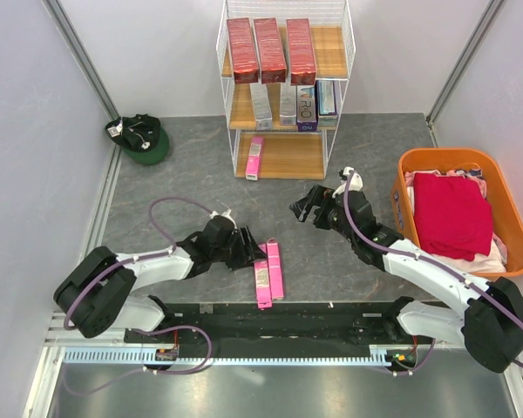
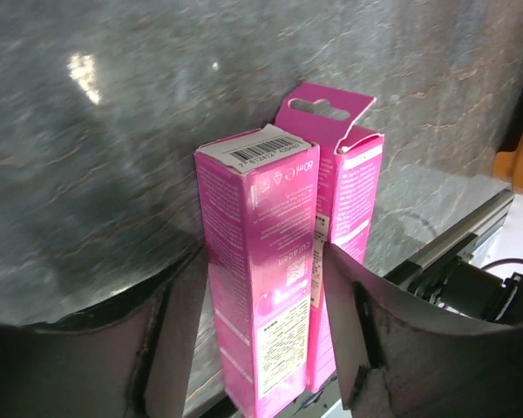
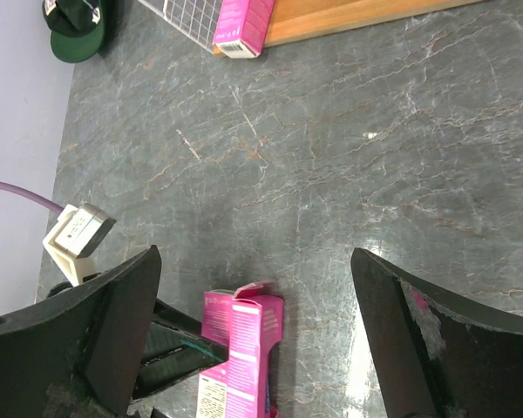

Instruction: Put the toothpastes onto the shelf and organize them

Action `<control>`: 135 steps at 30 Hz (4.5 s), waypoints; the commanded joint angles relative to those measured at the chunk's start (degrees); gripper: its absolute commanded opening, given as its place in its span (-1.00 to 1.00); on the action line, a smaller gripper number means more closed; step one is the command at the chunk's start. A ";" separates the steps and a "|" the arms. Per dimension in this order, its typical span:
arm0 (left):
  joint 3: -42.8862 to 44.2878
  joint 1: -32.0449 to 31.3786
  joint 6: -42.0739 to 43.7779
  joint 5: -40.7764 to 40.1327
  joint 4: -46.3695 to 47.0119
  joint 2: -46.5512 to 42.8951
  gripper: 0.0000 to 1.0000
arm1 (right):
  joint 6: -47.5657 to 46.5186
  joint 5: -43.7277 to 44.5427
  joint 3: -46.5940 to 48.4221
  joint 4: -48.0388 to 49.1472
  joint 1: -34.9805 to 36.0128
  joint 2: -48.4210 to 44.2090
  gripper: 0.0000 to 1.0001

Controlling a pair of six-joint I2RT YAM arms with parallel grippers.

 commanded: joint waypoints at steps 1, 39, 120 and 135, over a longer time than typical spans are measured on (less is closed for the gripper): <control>1.76 -1.32 0.41 -4.81 -2.96 5.58 0.31 | -0.57 -0.29 0.44 0.41 -0.50 -1.27 0.96; 16.96 -2.28 12.62 -4.81 -19.03 0.23 0.27 | -2.33 -6.00 0.36 -0.11 -0.67 -0.13 0.96; -3.42 16.52 -23.32 3.10 31.23 -12.68 -0.09 | -6.55 17.21 4.66 11.66 27.63 7.43 0.02; -2.63 16.78 -20.34 3.72 30.97 -11.88 0.45 | -5.85 16.50 3.34 11.40 27.63 5.85 -0.47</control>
